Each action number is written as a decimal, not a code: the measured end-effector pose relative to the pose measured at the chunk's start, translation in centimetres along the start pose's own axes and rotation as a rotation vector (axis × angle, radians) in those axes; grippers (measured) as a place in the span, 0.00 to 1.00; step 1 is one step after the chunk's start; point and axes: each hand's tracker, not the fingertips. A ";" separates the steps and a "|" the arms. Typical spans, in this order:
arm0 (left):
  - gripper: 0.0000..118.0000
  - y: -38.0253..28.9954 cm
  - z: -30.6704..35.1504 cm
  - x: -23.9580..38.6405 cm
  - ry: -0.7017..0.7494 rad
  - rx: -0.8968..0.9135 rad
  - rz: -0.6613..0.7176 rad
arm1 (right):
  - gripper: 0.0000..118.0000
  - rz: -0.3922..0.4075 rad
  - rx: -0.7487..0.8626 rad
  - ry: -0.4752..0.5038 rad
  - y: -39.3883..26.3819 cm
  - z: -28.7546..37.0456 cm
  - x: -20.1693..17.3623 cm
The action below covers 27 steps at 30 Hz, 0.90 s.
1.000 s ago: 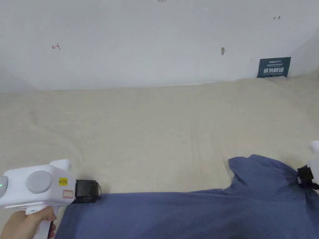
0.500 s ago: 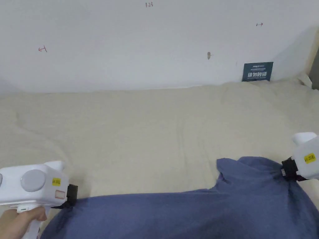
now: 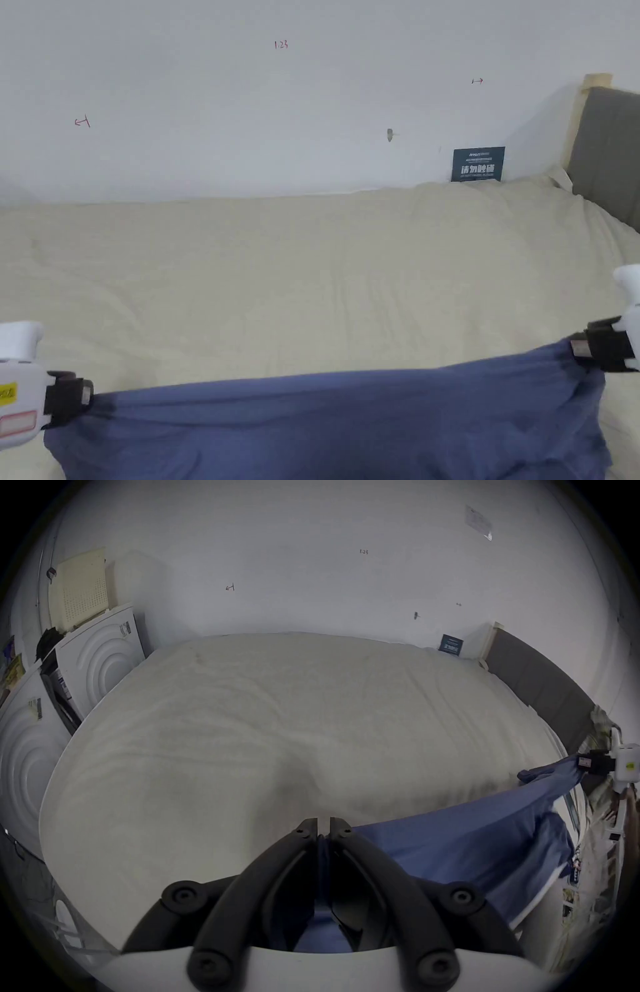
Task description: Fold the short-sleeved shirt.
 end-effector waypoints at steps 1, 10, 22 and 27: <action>0.06 -1.4 0.8 0.0 -0.001 -0.003 0.001 | 0.00 -0.003 -0.013 0.001 -1.4 0.6 0.0; 0.06 -13.3 0.2 -1.9 -0.047 -0.145 0.075 | 0.00 -0.065 -0.134 0.031 -14.9 0.1 -0.7; 0.76 -13.5 4.0 -3.8 -0.105 0.037 0.189 | 0.59 -0.109 0.187 0.046 -13.9 5.3 -4.0; 0.03 -14.9 5.5 -2.0 -0.135 0.080 0.184 | 0.00 -0.106 0.420 0.026 -15.1 6.7 -9.4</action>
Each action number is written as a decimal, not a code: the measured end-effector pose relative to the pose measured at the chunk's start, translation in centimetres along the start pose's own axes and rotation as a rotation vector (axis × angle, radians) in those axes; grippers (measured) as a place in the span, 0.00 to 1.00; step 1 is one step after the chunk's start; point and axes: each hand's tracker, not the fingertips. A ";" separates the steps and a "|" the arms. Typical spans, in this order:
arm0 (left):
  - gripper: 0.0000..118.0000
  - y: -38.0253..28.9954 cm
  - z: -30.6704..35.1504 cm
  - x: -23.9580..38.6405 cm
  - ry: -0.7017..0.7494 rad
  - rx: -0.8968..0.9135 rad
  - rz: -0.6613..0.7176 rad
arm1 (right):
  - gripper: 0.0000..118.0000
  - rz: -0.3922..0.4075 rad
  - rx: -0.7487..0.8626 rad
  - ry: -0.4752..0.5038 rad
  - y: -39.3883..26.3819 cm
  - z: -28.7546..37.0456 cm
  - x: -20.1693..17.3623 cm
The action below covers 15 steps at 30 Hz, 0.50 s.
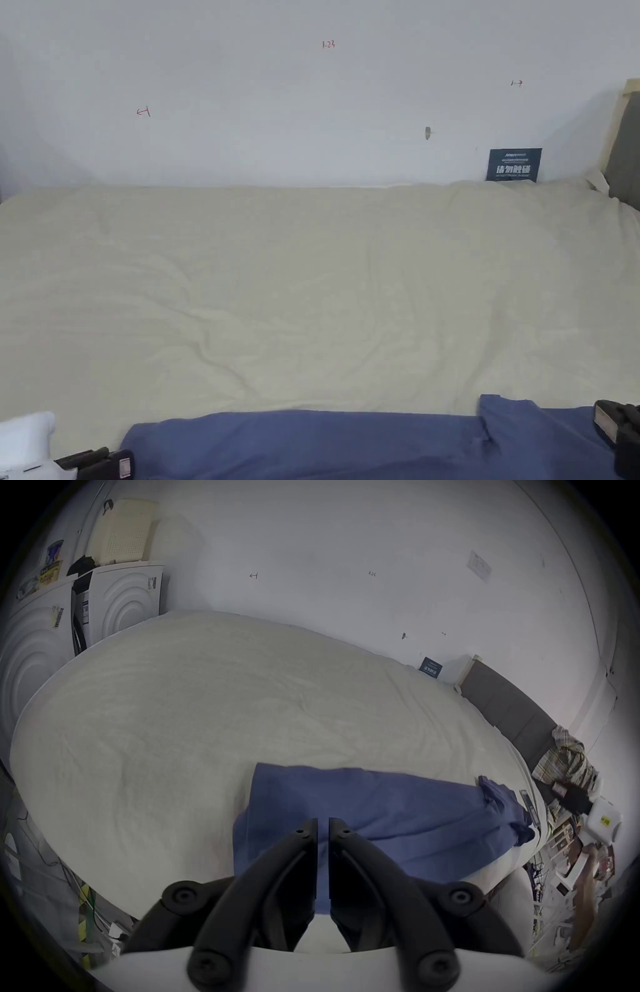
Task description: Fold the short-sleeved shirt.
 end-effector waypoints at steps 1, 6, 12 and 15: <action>0.00 -0.4 0.0 0.0 -0.006 -0.008 -0.006 | 0.00 -0.013 -0.001 0.035 -0.3 0.3 -1.6; 0.00 -2.1 0.1 -1.5 -0.023 -0.033 0.046 | 0.00 -0.008 -0.012 0.096 -2.0 -0.6 -5.4; 0.16 -0.4 0.1 -5.1 -0.159 -0.034 0.197 | 0.00 0.013 -0.067 0.139 -3.2 -2.2 -6.7; 0.85 0.5 -1.8 -7.3 -0.243 -0.098 0.278 | 0.00 0.029 -0.089 0.143 -3.4 -2.6 -7.6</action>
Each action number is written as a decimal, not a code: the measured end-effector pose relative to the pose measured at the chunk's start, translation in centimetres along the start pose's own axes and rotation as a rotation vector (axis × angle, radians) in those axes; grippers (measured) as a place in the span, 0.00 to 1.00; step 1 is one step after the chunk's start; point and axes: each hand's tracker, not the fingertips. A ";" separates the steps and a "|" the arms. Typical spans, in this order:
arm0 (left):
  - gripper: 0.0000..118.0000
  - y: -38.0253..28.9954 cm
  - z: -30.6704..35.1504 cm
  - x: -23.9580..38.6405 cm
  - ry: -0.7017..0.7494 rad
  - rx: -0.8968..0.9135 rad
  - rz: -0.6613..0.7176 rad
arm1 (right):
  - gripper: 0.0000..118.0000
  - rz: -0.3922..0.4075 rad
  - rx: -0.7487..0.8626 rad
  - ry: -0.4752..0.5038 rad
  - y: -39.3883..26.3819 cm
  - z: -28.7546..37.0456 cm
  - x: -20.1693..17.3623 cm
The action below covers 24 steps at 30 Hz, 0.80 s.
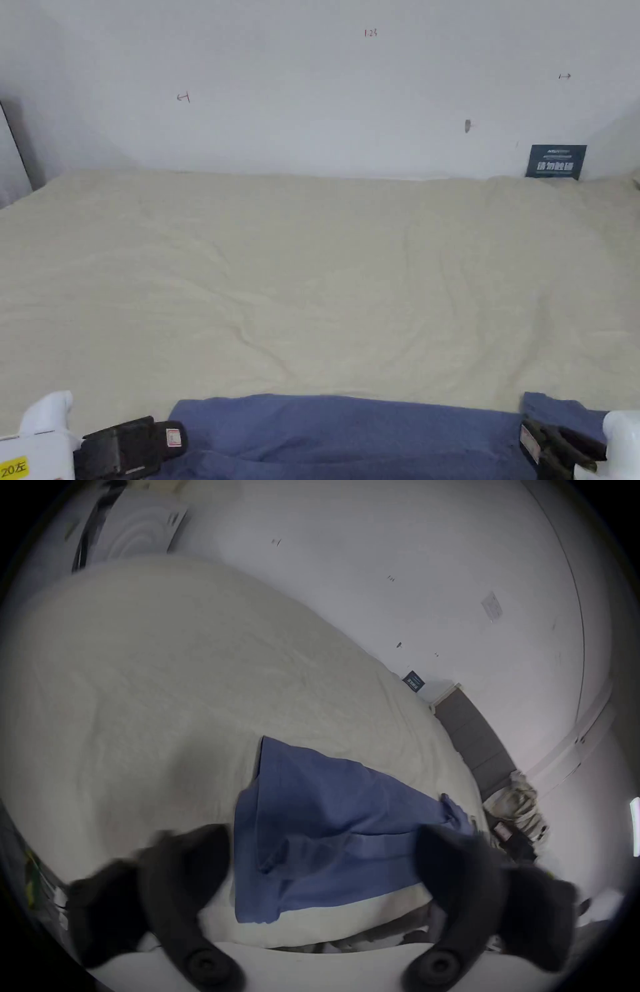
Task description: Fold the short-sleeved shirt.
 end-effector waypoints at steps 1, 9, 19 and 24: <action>1.00 0.5 -0.5 -0.8 -0.026 -0.032 0.008 | 0.00 0.000 -0.009 0.010 0.0 -0.1 0.0; 1.00 1.6 -5.2 -5.3 -0.235 -0.137 0.319 | 0.00 0.005 -0.045 -0.005 -0.4 -1.2 -1.7; 0.43 2.1 -8.1 -3.5 -0.337 -0.254 0.273 | 0.00 -0.009 -0.085 0.015 -0.5 -2.4 -2.2; 0.09 1.5 -9.7 -3.2 -0.248 -0.295 0.273 | 0.00 -0.005 -0.095 0.036 -0.5 -2.6 -2.6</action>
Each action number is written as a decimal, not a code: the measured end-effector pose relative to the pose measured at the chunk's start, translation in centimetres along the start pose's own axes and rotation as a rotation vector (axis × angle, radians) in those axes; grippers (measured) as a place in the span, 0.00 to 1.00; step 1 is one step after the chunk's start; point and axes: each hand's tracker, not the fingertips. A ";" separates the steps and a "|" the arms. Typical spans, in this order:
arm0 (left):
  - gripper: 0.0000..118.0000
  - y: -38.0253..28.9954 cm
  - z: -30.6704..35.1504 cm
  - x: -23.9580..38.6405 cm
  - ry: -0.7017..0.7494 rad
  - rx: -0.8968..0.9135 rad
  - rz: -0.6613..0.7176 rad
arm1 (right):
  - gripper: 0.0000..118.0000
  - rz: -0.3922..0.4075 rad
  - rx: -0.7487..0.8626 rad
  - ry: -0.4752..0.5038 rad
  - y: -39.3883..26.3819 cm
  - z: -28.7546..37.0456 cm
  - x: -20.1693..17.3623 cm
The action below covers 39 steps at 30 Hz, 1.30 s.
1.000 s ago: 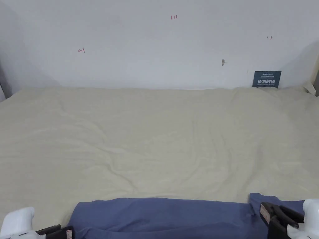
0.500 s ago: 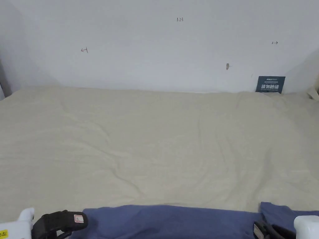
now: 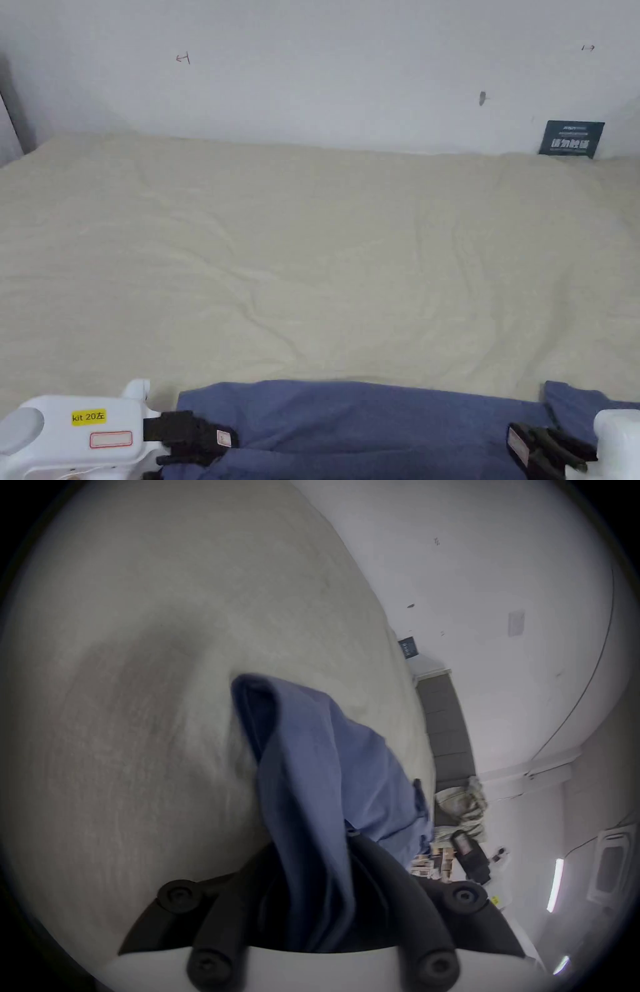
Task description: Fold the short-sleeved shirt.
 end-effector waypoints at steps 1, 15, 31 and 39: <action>0.09 0.0 0.4 0.4 0.028 0.006 0.001 | 0.00 0.007 -0.003 -0.003 0.0 0.1 -0.1; 0.08 1.3 7.8 3.5 0.267 0.129 -0.178 | 0.00 -0.021 0.010 -0.023 0.5 1.9 1.7; 0.08 -3.2 0.9 17.2 0.399 0.108 -0.425 | 0.00 -0.078 0.056 -0.028 0.2 4.1 4.7; 0.08 -6.5 -14.2 19.8 0.500 -0.151 -0.535 | 0.00 -0.110 0.074 -0.076 -1.3 4.2 7.9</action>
